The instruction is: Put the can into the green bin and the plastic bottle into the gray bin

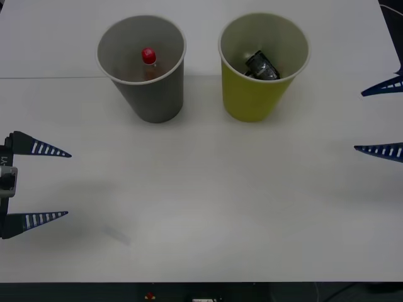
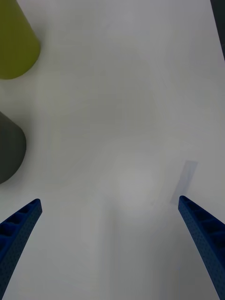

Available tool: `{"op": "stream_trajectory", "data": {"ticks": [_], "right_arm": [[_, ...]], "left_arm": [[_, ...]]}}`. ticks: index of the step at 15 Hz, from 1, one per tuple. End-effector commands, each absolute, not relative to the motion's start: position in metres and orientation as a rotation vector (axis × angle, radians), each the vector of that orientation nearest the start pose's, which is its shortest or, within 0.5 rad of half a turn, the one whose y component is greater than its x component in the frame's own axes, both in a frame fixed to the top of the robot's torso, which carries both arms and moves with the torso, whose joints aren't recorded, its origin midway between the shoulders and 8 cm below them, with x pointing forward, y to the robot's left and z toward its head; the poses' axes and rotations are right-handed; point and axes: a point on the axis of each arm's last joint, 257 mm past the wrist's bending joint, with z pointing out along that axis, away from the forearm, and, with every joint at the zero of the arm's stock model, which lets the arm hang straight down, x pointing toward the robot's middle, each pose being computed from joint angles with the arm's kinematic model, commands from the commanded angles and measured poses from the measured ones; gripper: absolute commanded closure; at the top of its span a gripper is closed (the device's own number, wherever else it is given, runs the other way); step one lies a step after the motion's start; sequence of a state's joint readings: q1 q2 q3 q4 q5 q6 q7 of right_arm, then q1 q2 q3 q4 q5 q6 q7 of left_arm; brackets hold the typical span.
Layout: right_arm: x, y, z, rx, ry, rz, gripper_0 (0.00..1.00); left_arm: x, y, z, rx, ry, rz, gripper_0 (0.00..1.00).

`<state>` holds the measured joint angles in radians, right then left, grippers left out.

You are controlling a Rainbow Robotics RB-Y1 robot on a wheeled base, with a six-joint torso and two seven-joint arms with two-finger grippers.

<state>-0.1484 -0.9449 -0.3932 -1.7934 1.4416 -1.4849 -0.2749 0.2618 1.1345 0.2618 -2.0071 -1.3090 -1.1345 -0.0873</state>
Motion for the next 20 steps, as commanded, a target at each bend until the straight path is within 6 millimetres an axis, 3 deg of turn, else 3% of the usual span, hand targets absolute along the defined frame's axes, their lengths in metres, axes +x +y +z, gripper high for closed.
{"op": "stream_trajectory", "data": {"ticks": [1,10,20], "right_arm": [[0.394,-0.312,-0.106,-1.520,1.585,0.208,0.00],[0.354,-0.304,-0.160,-1.514,1.632,0.273,0.00],[0.342,-0.296,-0.172,-1.514,1.636,0.265,0.00]], "left_arm": [[0.341,0.286,-0.167,1.762,1.444,-0.118,0.00],[0.341,0.286,-0.167,1.762,1.444,-0.118,0.00],[0.341,0.286,-0.167,1.762,1.444,-0.118,0.00]]}}
